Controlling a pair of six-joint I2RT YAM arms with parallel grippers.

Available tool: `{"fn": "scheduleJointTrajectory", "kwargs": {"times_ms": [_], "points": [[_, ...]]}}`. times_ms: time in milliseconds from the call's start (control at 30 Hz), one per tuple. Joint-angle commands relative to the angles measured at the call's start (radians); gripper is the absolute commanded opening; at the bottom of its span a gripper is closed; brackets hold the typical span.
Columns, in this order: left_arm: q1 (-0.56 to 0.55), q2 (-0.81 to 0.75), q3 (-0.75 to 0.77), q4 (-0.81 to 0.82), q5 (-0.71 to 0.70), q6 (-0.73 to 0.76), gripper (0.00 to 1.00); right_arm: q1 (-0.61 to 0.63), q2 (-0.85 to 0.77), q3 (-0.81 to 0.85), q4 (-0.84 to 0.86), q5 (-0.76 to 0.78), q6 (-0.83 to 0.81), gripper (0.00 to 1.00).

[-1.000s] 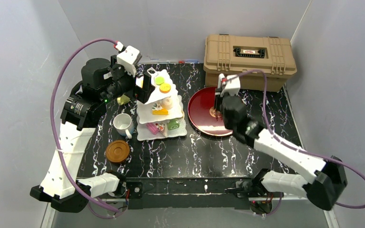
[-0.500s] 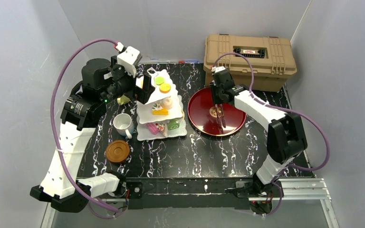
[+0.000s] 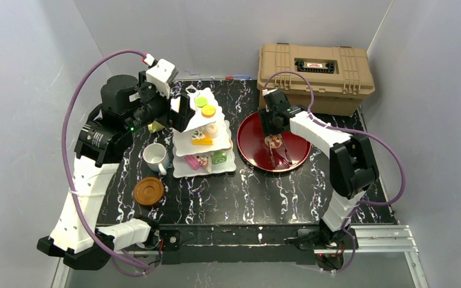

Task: Serve the afternoon tea
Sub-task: Place the clamp on the tray, then move the tray at the center of the board.

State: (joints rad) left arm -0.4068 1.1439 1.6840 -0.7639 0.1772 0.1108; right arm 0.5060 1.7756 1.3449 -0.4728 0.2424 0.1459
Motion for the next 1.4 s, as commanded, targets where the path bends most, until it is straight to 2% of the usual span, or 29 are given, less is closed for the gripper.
{"fn": "scheduleJointTrajectory", "kwargs": {"times_ms": [0,100,200,400,533,667,733,867,1133,1300,1367], "points": [[0.006,-0.021,0.029,0.0,0.013,-0.006,0.99,-0.001,-0.051,0.004,0.027,0.047,-0.004,0.65],[0.006,-0.021,0.02,0.0,0.017,-0.009,0.99,0.001,-0.06,0.015,0.024,0.047,-0.005,0.75],[0.006,-0.023,0.015,0.0,0.018,-0.01,0.99,0.009,-0.059,0.024,0.01,0.057,-0.006,0.79],[0.006,-0.022,0.016,0.001,0.012,-0.007,0.99,0.049,-0.098,0.0,0.113,0.053,0.024,0.79],[0.006,-0.022,0.011,-0.001,0.01,-0.007,0.99,0.121,-0.027,0.046,0.225,0.047,0.044,0.7],[0.007,-0.025,0.005,0.0,0.007,-0.005,0.99,0.168,0.099,0.117,0.315,0.045,0.048,0.52],[0.006,-0.023,0.007,0.0,0.006,-0.004,1.0,0.174,0.158,0.161,0.343,0.043,0.054,0.47],[0.006,-0.024,0.008,-0.001,0.003,0.002,0.99,0.174,0.261,0.249,0.387,0.066,0.049,0.43],[0.006,-0.021,0.004,-0.002,0.017,0.001,0.99,0.172,0.43,0.396,0.356,0.082,0.018,0.37],[0.006,-0.019,0.008,-0.002,0.015,0.003,0.99,0.164,0.441,0.348,0.368,0.093,0.002,0.31],[0.006,-0.019,0.008,-0.002,0.013,0.002,0.99,0.157,0.431,0.318,0.365,0.106,-0.005,0.25]]}}
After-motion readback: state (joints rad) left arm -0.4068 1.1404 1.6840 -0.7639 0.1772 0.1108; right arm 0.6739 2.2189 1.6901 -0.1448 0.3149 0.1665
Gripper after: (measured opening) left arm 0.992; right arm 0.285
